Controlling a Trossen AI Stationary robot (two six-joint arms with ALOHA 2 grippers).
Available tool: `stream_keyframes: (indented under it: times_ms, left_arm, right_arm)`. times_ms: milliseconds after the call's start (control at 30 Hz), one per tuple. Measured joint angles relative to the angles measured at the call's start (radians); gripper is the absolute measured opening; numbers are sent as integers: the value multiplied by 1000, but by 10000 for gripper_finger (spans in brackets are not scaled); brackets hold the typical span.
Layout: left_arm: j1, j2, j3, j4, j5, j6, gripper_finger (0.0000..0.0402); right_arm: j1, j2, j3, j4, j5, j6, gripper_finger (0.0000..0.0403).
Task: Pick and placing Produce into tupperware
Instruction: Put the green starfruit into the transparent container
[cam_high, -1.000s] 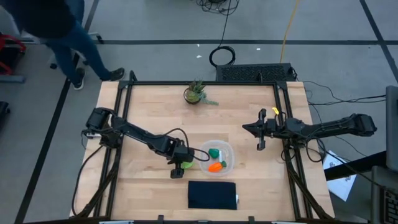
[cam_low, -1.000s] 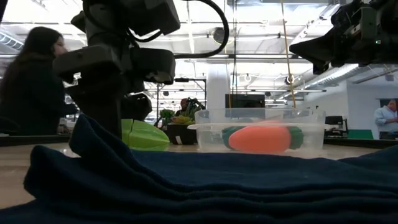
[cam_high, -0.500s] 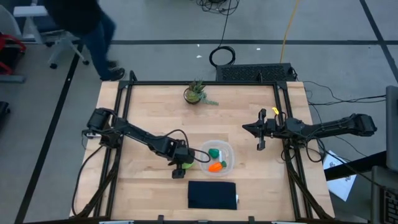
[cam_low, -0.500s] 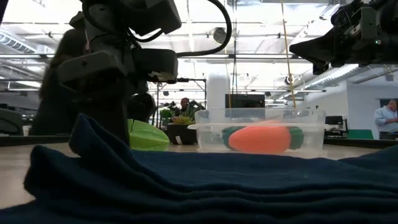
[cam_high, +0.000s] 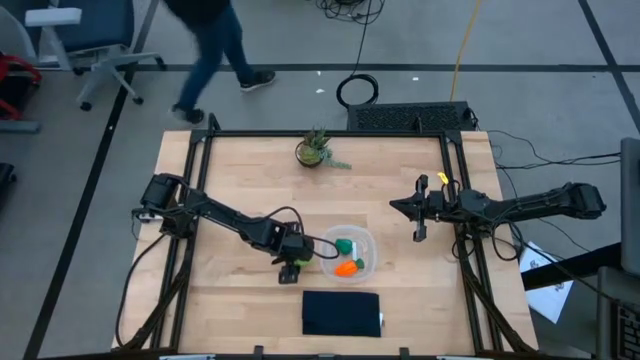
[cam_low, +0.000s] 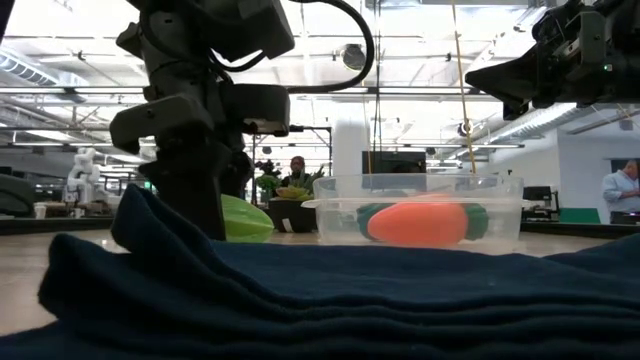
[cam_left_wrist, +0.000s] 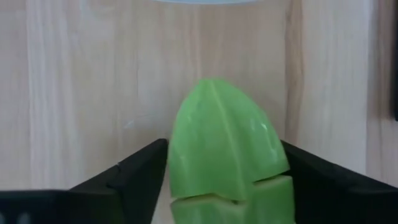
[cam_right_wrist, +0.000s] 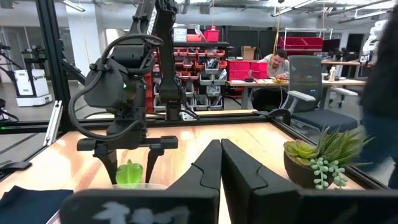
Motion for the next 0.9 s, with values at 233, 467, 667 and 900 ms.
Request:
stream_keyframes:
  times_ms: [233,467,667,900]
  left_arm:
    - [-1,-2,1,-19,-1,18,221]
    - [1,3,47,-122,16,27,243]
    - [0,1,135,-251,17,81,252]
    - [2,1,187,-301,5,121,217]
  right_arm:
    - [0,0,0,0,0,0,0]
    - [0,0,0,0,0,0,0]
    - [0,0,0,0,0,0,0]
    - [0,0,0,0,0,0,0]
